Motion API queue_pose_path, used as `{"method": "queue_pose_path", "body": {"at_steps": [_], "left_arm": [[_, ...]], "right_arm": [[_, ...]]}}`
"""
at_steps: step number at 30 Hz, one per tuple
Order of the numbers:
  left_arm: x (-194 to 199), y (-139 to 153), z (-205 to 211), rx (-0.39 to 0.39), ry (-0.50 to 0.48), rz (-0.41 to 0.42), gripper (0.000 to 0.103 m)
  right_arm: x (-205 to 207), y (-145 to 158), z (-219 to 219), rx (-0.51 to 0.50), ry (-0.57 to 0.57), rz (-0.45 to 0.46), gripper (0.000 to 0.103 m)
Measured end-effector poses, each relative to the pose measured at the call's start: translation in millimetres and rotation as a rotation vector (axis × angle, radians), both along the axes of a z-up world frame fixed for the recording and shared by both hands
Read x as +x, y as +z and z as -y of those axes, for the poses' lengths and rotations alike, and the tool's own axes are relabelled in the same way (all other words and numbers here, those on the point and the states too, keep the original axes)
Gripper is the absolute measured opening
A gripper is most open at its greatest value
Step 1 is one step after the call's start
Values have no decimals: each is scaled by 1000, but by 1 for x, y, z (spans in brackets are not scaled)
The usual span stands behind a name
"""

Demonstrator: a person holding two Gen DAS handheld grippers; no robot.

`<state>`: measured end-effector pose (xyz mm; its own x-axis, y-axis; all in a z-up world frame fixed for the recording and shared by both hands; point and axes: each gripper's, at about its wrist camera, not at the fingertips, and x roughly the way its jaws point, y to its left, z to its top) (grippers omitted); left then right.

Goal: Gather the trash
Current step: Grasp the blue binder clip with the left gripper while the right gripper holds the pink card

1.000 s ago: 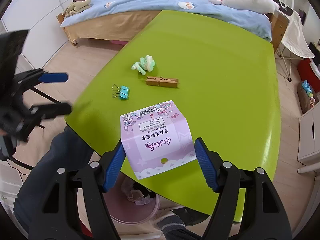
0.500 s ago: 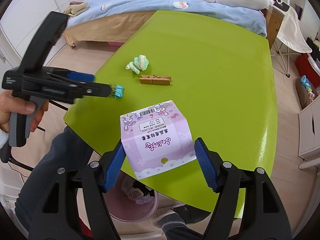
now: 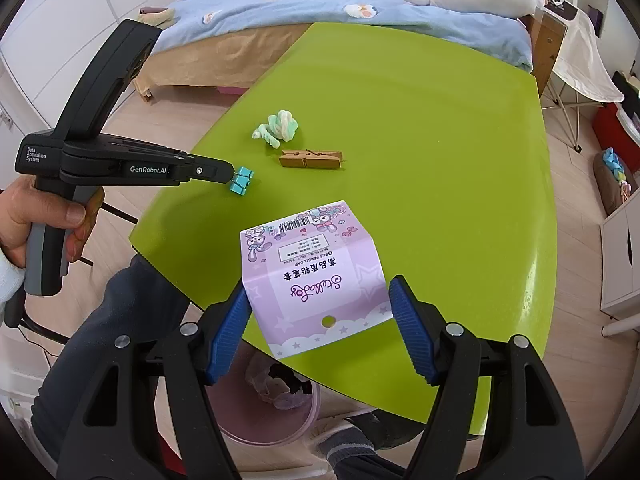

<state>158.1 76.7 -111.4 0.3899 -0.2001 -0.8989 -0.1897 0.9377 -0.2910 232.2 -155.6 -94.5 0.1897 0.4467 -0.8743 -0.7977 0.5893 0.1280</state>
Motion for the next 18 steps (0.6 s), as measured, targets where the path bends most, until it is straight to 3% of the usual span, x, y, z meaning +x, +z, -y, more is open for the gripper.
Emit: {"method": "queue_pose_path", "body": {"at_steps": [6,13,18], "left_arm": [[-10,12,12,33,-41,42,1],[-43,40,36,150,-123,120,1],[-70,58,48,191,-166,172,1]], "right_arm": [[-6,5,3,23,-11,14,69],[-22,22,8,46,-27,65,69],[-37,35,16,72,-29,93,69]]}}
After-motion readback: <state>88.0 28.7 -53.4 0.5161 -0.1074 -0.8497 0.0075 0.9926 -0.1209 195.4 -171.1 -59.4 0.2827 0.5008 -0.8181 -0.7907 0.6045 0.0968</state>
